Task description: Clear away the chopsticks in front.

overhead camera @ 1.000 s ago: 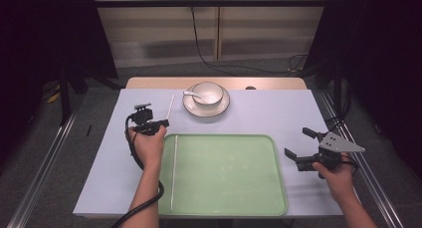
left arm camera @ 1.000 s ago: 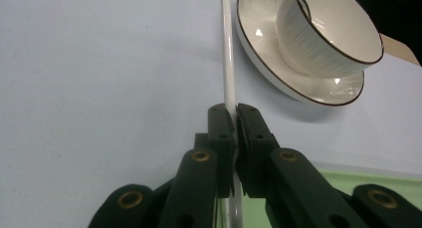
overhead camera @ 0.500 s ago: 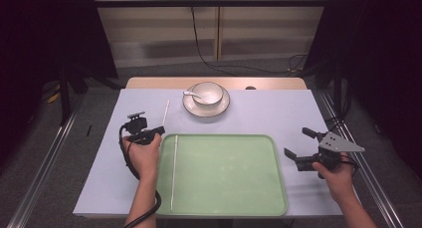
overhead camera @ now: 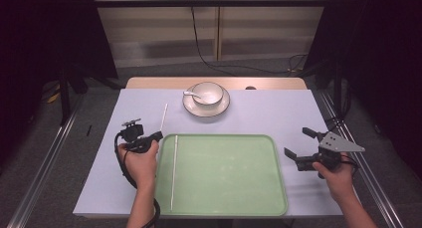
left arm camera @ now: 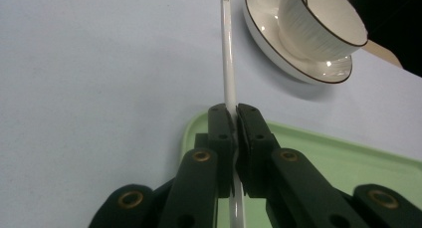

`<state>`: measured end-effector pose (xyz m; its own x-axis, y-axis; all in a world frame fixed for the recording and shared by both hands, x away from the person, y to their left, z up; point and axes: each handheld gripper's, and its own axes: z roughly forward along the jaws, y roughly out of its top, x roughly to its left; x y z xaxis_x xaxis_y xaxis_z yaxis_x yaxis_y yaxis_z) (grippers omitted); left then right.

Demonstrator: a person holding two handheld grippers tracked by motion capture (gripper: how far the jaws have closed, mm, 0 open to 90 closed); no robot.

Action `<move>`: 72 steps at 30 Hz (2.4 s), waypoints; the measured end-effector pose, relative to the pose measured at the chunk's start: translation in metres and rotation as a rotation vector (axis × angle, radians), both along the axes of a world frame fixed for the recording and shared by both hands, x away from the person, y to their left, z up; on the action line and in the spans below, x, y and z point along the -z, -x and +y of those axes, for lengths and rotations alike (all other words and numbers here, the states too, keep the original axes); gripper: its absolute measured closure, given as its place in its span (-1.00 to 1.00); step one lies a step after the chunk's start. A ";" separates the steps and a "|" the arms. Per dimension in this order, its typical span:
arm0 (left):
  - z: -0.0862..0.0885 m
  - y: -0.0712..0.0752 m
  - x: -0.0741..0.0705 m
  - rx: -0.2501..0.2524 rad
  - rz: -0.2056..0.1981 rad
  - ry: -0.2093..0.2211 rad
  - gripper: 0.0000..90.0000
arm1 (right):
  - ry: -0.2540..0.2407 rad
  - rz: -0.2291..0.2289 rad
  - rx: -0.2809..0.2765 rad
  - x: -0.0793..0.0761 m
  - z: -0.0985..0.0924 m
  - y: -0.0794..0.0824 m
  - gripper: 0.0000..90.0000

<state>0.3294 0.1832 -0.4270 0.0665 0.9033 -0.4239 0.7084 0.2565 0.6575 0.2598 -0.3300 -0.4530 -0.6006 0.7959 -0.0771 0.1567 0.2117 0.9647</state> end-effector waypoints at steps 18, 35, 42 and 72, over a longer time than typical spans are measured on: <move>-0.001 0.024 0.004 -0.018 -0.004 0.020 0.91 | -0.001 -0.006 0.002 -0.001 0.000 0.000 -0.96; -0.004 0.049 0.009 -0.018 -0.010 0.027 0.91 | 0.001 -0.006 0.000 -0.001 0.000 0.000 -0.96; -0.006 0.056 0.012 -0.014 -0.017 0.028 0.91 | 0.006 -0.008 -0.005 -0.001 0.000 0.000 -0.96; -0.011 0.083 0.022 0.017 -0.010 0.047 0.91 | 0.005 -0.003 0.003 -0.001 0.000 0.000 -0.96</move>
